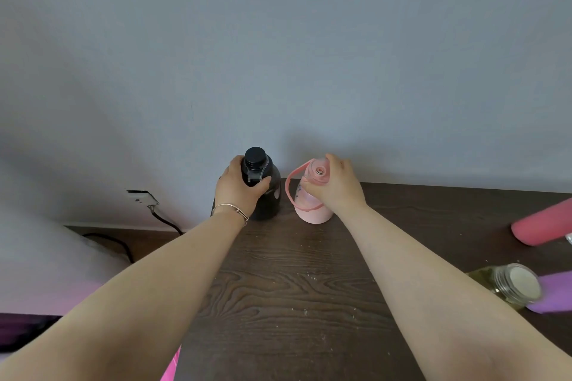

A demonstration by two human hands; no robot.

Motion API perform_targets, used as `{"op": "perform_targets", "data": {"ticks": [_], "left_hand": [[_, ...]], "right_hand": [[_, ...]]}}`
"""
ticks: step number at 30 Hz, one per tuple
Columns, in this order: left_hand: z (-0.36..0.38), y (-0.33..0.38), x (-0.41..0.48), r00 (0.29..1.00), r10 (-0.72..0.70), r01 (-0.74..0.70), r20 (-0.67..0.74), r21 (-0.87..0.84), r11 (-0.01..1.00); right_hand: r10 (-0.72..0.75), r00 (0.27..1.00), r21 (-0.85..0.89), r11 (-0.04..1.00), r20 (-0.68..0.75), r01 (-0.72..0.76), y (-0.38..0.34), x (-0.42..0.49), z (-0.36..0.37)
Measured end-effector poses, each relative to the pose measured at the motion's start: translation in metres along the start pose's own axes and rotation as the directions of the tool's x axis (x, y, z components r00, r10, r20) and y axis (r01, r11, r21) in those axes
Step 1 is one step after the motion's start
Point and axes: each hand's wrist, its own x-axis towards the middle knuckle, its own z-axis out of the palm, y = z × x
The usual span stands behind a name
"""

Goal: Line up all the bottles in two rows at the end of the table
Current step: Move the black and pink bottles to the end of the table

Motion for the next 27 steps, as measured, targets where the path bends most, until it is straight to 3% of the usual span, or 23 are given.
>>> {"op": "perform_targets", "data": {"ticks": [7, 13, 18, 27], "left_hand": [[0.001, 0.002, -0.001, 1.000, -0.011, 0.011, 0.027, 0.005, 1.000], [-0.008, 0.011, -0.009, 0.996, 0.065, -0.075, 0.060, 0.173, 0.982], [-0.027, 0.029, -0.031, 0.958, 0.262, -0.284, 0.117, 0.498, 0.819], [-0.029, 0.053, -0.101, 0.862, 0.383, -0.504, 0.332, 0.633, 0.587]], "right_hand": [[-0.014, 0.997, -0.009, 1.000, 0.069, 0.015, 0.000, 0.000, -0.003], [-0.086, 0.993, -0.218, 0.971, 0.076, 0.101, -0.010, -0.015, -0.021], [-0.196, 0.980, -0.387, 0.902, 0.027, 0.191, -0.018, -0.047, -0.046], [-0.191, 0.981, -0.569, 0.811, -0.039, 0.135, 0.006, -0.130, -0.075]]}}
